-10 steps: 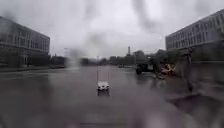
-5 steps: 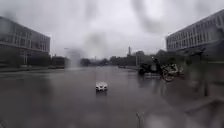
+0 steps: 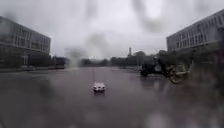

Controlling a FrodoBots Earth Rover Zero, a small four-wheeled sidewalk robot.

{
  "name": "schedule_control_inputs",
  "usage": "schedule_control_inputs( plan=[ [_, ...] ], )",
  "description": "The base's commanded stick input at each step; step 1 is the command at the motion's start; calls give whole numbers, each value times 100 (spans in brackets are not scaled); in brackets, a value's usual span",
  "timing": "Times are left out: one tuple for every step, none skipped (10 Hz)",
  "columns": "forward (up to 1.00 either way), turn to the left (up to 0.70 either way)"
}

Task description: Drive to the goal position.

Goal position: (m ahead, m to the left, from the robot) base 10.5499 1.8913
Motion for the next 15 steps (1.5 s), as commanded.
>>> schedule_control_inputs(
  plan=[
    [100, 0],
    [100, 0],
    [100, 0],
    [100, 0],
    [100, 0],
    [100, 0],
    [100, 0],
    [100, 0],
    [100, 0],
    [100, 0],
    [100, -14],
    [100, -27],
    [100, -18],
    [100, -1],
    [100, 0]
  ],
)
